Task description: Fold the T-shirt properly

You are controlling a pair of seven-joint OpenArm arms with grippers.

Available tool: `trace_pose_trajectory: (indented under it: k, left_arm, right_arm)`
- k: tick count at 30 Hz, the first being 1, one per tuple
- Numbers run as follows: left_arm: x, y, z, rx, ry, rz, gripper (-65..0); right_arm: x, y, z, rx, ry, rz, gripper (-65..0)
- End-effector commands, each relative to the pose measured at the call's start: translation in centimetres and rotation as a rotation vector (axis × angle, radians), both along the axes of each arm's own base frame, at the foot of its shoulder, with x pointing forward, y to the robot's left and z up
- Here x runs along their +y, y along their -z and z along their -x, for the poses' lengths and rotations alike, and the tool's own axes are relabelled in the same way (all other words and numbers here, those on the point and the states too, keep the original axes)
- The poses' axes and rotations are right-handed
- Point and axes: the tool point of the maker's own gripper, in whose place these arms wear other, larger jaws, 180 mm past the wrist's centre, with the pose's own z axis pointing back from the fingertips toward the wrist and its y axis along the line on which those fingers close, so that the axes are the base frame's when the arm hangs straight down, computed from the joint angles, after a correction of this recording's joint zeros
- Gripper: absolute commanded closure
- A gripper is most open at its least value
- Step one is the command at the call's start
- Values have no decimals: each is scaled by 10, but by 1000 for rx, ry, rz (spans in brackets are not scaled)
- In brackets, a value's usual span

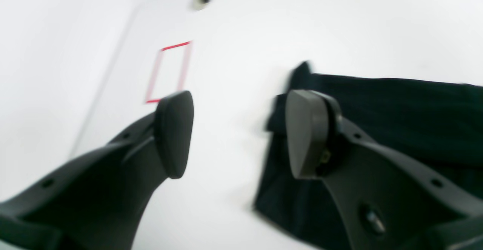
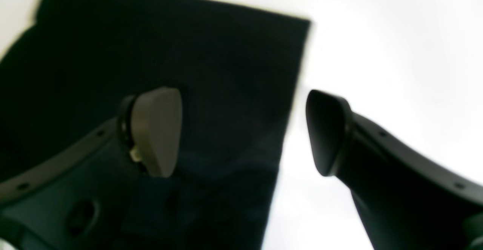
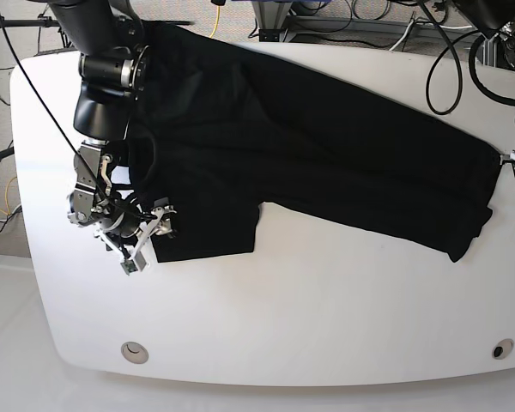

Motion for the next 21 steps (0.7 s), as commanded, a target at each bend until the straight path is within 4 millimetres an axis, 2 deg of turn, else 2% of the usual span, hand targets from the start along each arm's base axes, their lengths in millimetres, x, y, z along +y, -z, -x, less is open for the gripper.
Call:
trace_pose_trajectory:
  k: [1,10,15,18,21]
  left_arm:
    - [4,-23,-3,-62,6,-28,-361]
    - [8,-24,0,-67,-7,-30,-361]
    - [8,-24,0,-67,-7,-28,-361]
    - [8,-23,0,-67,-8,-27,-361]
    - [8,-24,0,-67,-7,-28,-361]
  right_arm:
    - [-10,-12,-15,-50,21,-24,-494]
    - [-4,11,-7,0,34,-74,-494]
    - [3,26,8,34,26,-83,-482]
    - [15,32,15,48,-10,-76,-422]
    - [32,39,25,60,-54,-68,-326]
